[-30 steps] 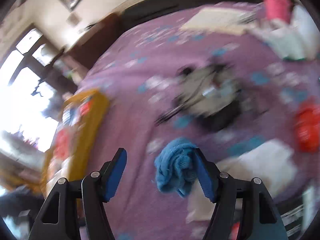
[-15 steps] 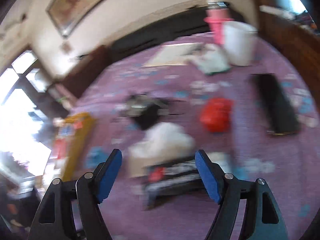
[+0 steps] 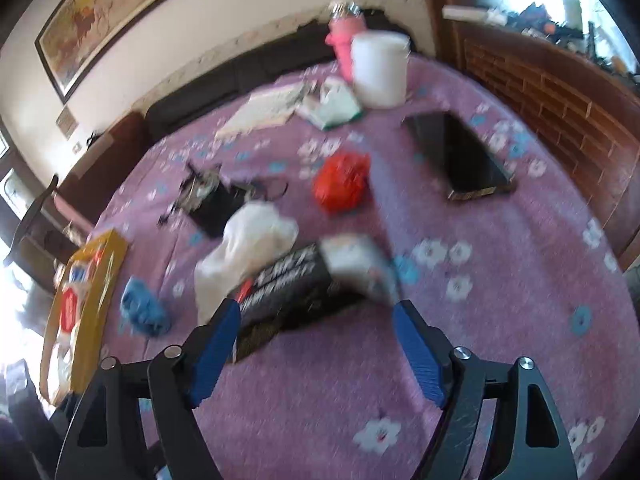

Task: Organize soft objects
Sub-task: 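Grasp black Qixintian pack with right tool while left grasps blue cloth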

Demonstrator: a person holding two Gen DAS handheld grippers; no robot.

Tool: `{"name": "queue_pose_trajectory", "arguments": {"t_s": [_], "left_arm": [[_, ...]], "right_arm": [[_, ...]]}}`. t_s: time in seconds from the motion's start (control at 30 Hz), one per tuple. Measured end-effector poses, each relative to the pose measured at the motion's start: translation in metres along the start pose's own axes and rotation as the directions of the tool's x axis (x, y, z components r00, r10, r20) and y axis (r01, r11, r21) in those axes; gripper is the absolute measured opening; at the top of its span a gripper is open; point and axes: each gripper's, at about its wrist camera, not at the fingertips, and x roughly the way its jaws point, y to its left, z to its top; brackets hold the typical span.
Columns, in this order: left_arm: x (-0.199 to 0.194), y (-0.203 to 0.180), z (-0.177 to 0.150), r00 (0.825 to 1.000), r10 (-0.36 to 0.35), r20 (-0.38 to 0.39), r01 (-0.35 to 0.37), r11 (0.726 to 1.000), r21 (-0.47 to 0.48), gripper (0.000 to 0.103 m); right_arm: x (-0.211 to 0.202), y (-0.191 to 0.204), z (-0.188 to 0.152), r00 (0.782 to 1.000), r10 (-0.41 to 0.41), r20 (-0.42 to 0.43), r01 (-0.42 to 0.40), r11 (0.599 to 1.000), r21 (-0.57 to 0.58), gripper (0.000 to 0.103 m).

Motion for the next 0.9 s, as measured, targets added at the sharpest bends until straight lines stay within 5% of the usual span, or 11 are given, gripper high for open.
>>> {"name": "queue_pose_trajectory", "arguments": {"t_s": [0.13,0.3,0.37,0.4,0.43,0.5,0.7,0.77,0.9], "left_arm": [[-0.001,-0.002,0.0,1.0,0.009,0.0,-0.009,1.0,0.001,0.103],[-0.001,-0.002,-0.001,1.0,0.013,-0.002,-0.013,1.0,-0.013,0.103],[-0.003,0.0,-0.002,1.0,0.008,0.001,-0.008,1.0,-0.022,0.103],[-0.004,0.001,-0.003,1.0,-0.001,0.006,0.001,0.999,-0.033,0.103],[-0.004,0.003,-0.003,1.0,-0.008,0.01,0.008,0.999,-0.041,0.103],[-0.006,0.007,-0.003,0.999,-0.026,0.021,0.028,0.997,-0.068,0.103],[-0.012,0.011,-0.005,0.997,-0.063,0.039,0.068,0.989,-0.133,0.101],[-0.017,0.015,0.0,0.993,-0.111,0.043,0.117,0.979,-0.167,0.082],[-0.028,0.028,0.015,0.977,-0.185,0.109,0.206,0.952,-0.224,0.082]], "right_arm": [[0.026,-0.004,0.005,0.995,0.051,-0.085,-0.042,0.994,0.103,0.083],[0.049,0.003,0.013,0.994,-0.004,-0.105,0.019,0.99,0.141,0.083],[0.052,0.004,0.015,0.996,-0.026,-0.082,0.037,0.991,0.132,0.067],[0.052,0.005,0.015,0.996,-0.036,-0.077,0.045,0.991,0.125,0.046],[0.051,0.004,0.015,0.997,-0.013,-0.076,0.023,0.992,0.125,0.036],[0.046,0.004,0.015,0.997,-0.007,-0.082,0.016,0.994,0.108,0.029],[0.027,-0.022,0.008,0.992,-0.117,-0.045,0.12,0.99,0.079,0.028],[0.025,-0.034,0.012,0.988,-0.151,-0.022,0.152,0.985,0.087,0.028],[0.031,-0.053,0.014,0.999,-0.041,0.016,0.038,0.989,0.141,0.036]]}}
